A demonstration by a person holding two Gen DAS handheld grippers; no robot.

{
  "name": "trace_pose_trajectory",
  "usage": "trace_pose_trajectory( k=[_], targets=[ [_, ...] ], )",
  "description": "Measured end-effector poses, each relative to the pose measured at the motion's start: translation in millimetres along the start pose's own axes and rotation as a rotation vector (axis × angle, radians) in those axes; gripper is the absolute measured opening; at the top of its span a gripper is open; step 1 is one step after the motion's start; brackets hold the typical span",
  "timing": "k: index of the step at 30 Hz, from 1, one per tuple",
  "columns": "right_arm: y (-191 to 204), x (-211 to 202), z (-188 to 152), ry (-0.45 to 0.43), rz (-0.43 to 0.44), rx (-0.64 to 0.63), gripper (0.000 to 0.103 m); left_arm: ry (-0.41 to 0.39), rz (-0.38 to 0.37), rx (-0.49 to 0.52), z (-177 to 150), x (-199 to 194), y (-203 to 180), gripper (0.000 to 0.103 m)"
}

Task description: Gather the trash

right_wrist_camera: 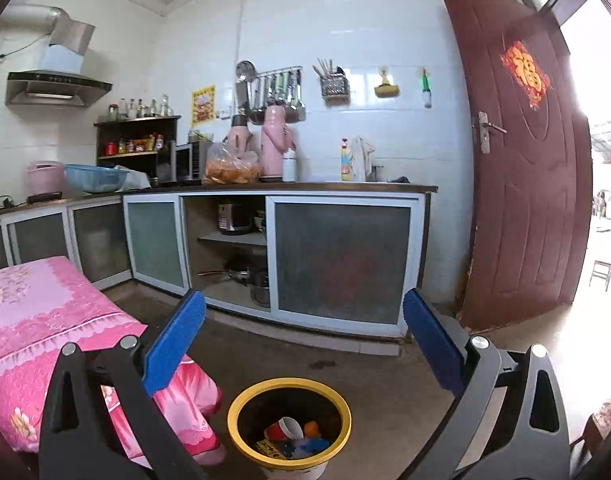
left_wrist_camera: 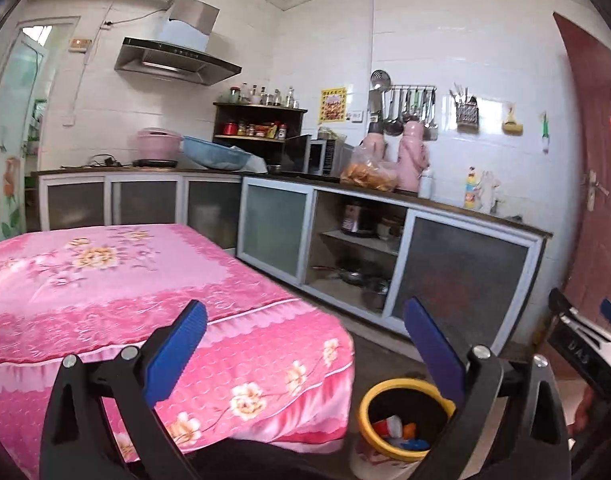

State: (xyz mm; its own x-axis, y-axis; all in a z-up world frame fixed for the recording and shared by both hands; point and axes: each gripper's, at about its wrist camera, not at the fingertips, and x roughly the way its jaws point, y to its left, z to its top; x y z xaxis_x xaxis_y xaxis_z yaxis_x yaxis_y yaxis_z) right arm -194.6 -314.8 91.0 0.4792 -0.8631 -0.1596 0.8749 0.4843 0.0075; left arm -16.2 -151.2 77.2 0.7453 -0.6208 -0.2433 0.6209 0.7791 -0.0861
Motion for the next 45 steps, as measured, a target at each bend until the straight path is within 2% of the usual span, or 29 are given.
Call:
trace_pose_trajectory(
  k=[2, 7, 12, 16, 20, 31, 45],
  targets=[
    [0, -6, -3, -0.011, 0.019, 0.003, 0.095, 0.037, 0.016, 0.022, -7, 0, -3, 0.095],
    [6, -9, -14, -0.01, 0.041, -0.01, 0.095, 0.098, -0.011, -0.054, -21, -2, -2, 0.095],
    [9, -7, -26, 0.021, 0.029, -0.02, 0.095, 0.144, 0.036, -0.083, -38, 6, -1, 0.095],
    [19, 1, -41, 0.063, 0.056, -0.053, 0.095, 0.18, 0.059, -0.079, -51, 11, -5, 0.095],
    [24, -1, -52, 0.072, 0.109, -0.079, 0.095, 0.184, 0.058, -0.057, -59, 10, -11, 0.095],
    [28, 2, -58, 0.091, 0.102, -0.091, 0.095, 0.241, 0.099, -0.046, -69, 19, -14, 0.095],
    [28, 5, -63, 0.11, 0.092, -0.094, 0.095, 0.243, 0.097, -0.053, -70, 20, -12, 0.095]
  ],
)
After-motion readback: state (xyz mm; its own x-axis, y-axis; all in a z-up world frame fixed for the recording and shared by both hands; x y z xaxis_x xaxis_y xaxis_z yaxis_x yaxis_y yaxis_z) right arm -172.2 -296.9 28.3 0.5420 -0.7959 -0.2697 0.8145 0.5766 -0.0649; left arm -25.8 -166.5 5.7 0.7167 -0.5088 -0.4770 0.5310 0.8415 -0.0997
